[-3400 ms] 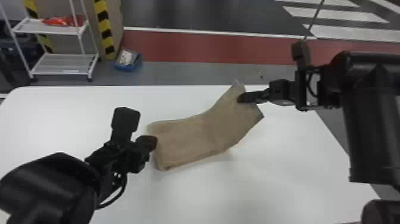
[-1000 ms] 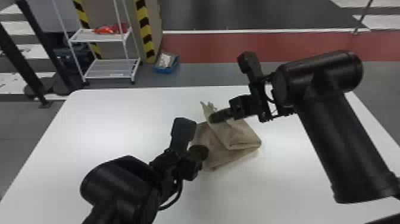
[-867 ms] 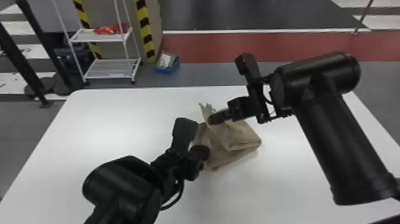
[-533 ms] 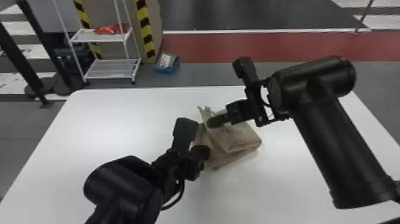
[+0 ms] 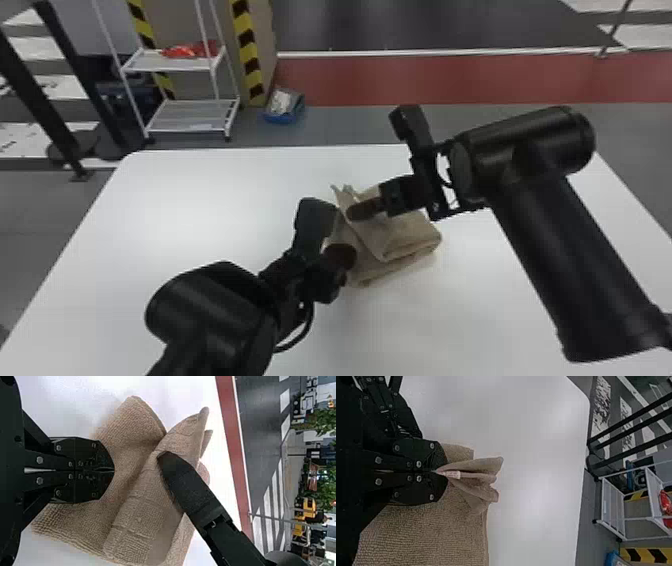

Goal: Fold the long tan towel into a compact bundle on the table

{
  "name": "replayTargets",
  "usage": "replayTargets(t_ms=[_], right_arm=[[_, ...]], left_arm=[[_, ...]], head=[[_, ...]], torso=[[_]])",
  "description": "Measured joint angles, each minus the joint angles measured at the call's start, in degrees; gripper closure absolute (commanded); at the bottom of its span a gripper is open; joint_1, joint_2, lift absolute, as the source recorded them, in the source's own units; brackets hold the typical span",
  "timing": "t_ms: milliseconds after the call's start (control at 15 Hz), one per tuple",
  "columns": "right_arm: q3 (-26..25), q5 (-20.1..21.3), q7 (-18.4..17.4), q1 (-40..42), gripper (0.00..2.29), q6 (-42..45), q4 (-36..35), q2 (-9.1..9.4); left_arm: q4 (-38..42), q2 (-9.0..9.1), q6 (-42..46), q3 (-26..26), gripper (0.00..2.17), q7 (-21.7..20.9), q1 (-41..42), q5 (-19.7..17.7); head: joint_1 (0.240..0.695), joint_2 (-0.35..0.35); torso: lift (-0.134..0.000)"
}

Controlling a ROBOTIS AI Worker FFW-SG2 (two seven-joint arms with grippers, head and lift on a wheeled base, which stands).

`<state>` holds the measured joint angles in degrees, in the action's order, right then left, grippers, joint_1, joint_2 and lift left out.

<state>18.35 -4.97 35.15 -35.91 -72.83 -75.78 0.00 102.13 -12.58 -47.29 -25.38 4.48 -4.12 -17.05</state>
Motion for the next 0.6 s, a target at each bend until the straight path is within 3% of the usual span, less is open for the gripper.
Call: replayTargets(t_ms=[200,267,600], right_arm=[[0.0,-0.1,0.0,0.5,0.32,-0.1,0.0,0.0],[0.0,-0.2,0.0,0.8,0.11,0.0,-0.1,0.0],[-1.1,-1.9,0.0,2.6,0.07,0.8,-1.7,0.0]], left_arm=[[0.0,-0.11,0.0,0.0,2.14,0.0,0.1,0.0],[0.0,-0.14,0.0,0.0,2.14,0.0,0.2,0.0],[0.5,-0.33,0.1,0.1,2.14,-0.2,0.3,-0.2]], head=[[0.695,0.062],[0.695,0.062],[0.695,0.069]], torso=[[-0.125],[-0.125],[-0.125]])
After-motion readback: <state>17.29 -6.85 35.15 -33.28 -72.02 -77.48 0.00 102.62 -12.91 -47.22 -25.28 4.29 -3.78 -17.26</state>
